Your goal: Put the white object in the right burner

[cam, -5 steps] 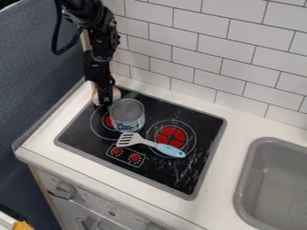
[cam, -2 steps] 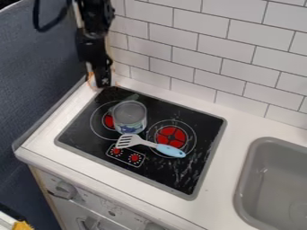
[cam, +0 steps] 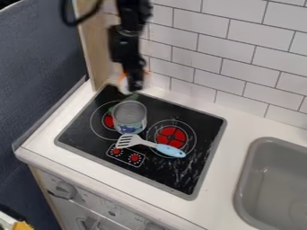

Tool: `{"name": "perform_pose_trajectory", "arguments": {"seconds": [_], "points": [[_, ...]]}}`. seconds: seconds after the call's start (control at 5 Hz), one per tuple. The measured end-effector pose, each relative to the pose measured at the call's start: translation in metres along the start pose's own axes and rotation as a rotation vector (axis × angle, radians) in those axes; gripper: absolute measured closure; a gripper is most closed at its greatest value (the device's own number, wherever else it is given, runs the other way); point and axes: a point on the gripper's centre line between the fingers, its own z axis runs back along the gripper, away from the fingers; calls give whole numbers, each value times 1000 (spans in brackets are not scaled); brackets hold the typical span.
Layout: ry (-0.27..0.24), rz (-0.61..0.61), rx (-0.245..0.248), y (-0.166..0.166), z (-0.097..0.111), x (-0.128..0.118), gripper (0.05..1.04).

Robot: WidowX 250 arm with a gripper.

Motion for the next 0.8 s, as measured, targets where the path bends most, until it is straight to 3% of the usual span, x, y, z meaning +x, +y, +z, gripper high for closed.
{"name": "perform_pose_trajectory", "arguments": {"seconds": [0.4,0.6,0.8], "points": [[22,-195,16,48,-5,-53,470],[13,-246,63,64,-29,-61,470],[-5,-273,65,74,-49,-67,470]]}}
